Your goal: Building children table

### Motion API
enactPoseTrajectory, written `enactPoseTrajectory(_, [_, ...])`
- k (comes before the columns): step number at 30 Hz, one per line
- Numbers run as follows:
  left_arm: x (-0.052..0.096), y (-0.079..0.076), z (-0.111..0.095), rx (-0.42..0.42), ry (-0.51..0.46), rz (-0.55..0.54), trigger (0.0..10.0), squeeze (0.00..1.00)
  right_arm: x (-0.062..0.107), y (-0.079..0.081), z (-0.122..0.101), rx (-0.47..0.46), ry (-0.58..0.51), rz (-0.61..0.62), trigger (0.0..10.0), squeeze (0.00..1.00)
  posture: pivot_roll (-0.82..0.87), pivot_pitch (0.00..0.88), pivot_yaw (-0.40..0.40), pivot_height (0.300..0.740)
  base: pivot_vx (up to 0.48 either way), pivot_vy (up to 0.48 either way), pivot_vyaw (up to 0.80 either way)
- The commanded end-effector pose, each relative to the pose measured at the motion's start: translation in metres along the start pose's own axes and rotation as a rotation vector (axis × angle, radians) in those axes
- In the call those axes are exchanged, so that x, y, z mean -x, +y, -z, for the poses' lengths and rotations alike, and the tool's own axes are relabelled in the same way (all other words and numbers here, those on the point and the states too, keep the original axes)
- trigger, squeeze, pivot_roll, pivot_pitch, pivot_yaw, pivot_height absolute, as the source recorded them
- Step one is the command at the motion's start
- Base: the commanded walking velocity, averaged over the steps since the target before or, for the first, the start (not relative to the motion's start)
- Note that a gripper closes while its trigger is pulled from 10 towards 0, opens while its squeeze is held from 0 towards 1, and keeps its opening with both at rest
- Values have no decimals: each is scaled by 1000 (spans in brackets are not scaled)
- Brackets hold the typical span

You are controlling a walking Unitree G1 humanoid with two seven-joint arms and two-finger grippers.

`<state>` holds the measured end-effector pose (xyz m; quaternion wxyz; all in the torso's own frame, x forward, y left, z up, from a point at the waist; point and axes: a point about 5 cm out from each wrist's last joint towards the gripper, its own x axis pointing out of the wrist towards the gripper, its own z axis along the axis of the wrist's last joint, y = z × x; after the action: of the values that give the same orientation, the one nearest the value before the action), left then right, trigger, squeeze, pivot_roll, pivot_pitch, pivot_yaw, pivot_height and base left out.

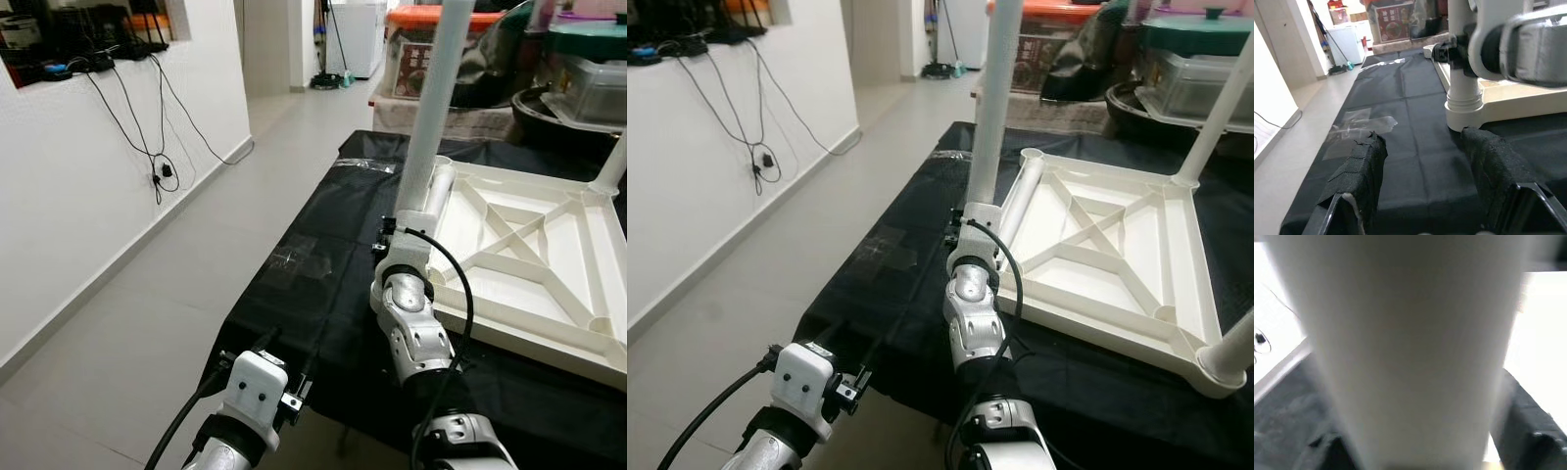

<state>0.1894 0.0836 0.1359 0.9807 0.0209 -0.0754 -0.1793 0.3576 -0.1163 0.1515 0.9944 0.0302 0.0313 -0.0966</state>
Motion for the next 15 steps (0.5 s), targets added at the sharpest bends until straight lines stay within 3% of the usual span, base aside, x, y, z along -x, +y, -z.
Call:
enactPoseTrajectory(1, [2,1,5,-6,20,1,10000,0,5,14,4,-37,4,-62,10000,1000,-41,9,24,740,0,0,0])
enactPoseTrajectory(2, [2,1,5,-6,21,0,10000,0,3,15,1,-38,-26,-104,10000,0,-40,11,27,740,0,0,0])
enactPoseTrajectory(4, [3,1,6,-6,23,-2,10000,0,-1,16,-3,-52,-60,-176,10000,0,-40,11,27,740,0,0,0])
enactPoseTrajectory(6, [3,1,6,-7,23,-3,10000,0,-6,20,-8,-94,-71,-337,10000,0,-40,11,27,740,0,0,0])
enactPoseTrajectory(7, [3,1,6,-7,23,-3,10000,0,-6,20,-8,-94,-71,-337,10000,0,-40,11,27,740,0,0,0])
enactPoseTrajectory(12, [3,1,8,-5,27,-5,10000,0,-6,24,-12,-93,-60,-748,10000,0,-31,0,19,740,0,0,0])
enactPoseTrajectory(15, [3,1,8,-5,27,-5,10000,0,-6,24,-12,-93,-60,-748,10000,0,-31,0,19,740,0,0,0])
